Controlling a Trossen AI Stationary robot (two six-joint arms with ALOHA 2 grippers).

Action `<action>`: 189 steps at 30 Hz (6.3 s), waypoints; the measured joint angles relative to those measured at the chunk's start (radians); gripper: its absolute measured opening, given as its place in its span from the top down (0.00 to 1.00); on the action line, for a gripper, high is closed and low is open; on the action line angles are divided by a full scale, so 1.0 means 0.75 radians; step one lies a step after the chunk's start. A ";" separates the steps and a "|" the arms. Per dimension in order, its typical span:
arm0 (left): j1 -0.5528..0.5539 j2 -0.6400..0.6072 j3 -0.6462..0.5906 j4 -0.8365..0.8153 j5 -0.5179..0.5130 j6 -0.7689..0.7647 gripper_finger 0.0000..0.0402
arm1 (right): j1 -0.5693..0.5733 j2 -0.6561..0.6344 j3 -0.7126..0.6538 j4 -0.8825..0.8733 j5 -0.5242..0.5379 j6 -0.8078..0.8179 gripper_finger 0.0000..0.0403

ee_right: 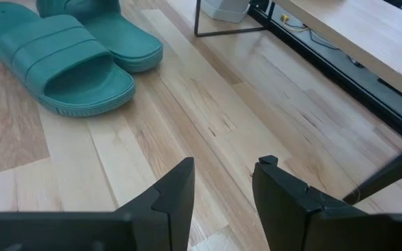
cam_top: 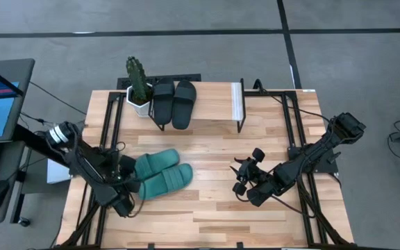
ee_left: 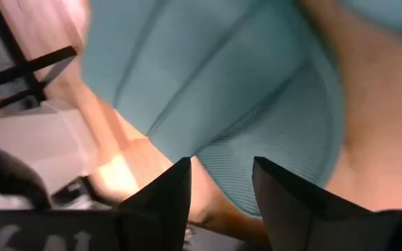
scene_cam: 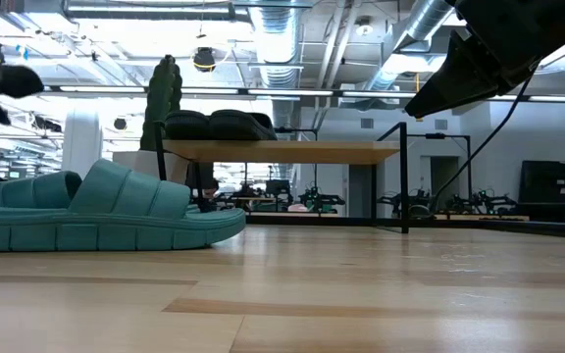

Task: Pick and place slides into the shelf
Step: Put the top green slide on the shelf

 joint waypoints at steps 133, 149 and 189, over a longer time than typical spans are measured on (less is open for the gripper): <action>0.149 0.411 0.458 -0.429 -0.990 -0.093 1.00 | -0.099 0.001 -0.200 0.043 -0.030 0.194 0.70; 0.176 0.230 0.588 -0.432 -1.262 0.080 1.00 | -0.096 0.001 -0.199 0.273 -0.031 0.000 0.70; -0.269 0.227 0.676 -0.220 -1.394 -0.037 1.00 | -0.162 0.001 -0.127 1.535 -0.608 -1.110 0.67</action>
